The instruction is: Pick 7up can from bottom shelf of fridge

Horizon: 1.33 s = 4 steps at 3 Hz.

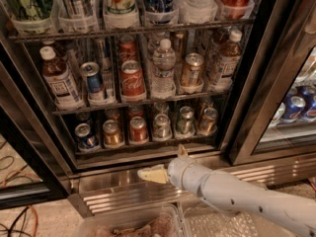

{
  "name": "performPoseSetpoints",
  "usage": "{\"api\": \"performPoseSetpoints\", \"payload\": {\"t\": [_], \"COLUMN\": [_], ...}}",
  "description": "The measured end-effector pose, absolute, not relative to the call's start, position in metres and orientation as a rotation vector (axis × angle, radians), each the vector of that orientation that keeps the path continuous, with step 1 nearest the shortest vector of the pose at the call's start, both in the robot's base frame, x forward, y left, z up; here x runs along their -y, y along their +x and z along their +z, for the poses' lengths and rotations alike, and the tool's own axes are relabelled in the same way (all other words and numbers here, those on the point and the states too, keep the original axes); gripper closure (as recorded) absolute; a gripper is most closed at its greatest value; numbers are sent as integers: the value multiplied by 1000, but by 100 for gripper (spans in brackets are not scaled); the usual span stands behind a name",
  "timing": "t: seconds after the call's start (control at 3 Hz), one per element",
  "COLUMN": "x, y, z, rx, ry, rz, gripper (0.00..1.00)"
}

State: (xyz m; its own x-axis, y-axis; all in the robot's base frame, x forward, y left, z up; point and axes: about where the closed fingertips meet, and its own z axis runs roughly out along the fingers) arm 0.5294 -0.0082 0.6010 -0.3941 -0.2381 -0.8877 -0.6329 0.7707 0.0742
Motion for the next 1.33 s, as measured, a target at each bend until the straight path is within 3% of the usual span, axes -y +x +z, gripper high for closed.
{"api": "performPoseSetpoints", "payload": {"t": [1.33], "x": [-1], "y": [558], "z": [583], "rx": [-1923], "ry": [-582], "rz": [472], "gripper": [0]}}
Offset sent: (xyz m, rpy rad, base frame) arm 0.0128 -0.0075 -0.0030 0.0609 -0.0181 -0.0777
